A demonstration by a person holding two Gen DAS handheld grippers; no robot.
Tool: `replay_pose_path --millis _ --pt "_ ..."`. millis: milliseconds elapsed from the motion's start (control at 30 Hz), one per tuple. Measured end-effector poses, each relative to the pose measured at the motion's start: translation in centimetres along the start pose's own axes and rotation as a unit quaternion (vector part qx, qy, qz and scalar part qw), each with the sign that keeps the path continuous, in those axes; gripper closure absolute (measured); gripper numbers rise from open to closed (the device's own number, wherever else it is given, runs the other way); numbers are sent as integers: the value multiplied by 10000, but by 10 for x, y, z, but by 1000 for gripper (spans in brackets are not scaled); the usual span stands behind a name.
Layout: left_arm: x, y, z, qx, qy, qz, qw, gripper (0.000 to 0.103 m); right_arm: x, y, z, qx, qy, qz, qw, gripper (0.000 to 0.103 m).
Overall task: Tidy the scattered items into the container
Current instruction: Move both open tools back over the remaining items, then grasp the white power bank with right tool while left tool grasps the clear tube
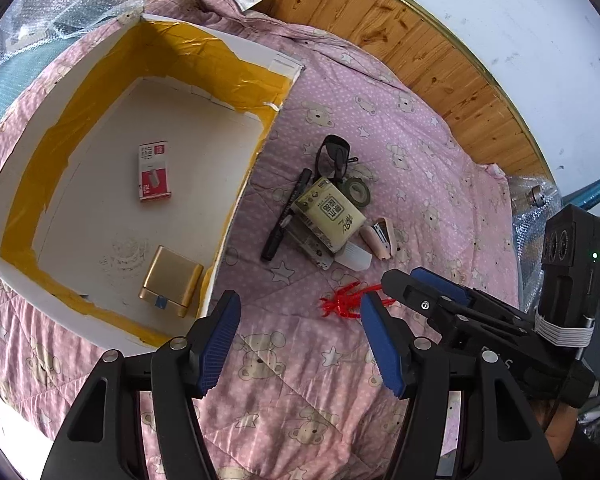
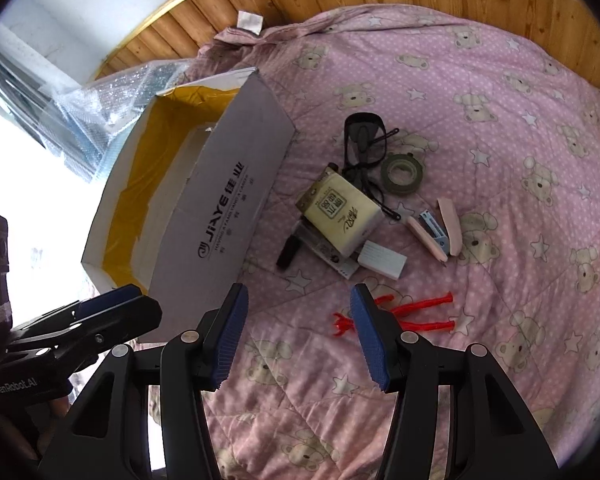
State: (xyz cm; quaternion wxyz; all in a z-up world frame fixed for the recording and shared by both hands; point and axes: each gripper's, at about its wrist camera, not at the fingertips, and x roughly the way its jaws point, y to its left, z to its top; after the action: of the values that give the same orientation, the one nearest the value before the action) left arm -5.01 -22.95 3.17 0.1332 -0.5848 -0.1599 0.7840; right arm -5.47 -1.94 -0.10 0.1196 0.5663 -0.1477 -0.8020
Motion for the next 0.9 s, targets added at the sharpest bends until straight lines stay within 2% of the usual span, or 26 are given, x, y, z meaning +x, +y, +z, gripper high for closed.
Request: replay_pose_path --millis 567,900 --pt "57 -14 7 182 660 -277 9973 40 22 -46 1 467 203 -257 9984 47" --pt "97 -15 15 210 1012 -193 9945 40 44 -64 0 455 454 -336 9974 47"
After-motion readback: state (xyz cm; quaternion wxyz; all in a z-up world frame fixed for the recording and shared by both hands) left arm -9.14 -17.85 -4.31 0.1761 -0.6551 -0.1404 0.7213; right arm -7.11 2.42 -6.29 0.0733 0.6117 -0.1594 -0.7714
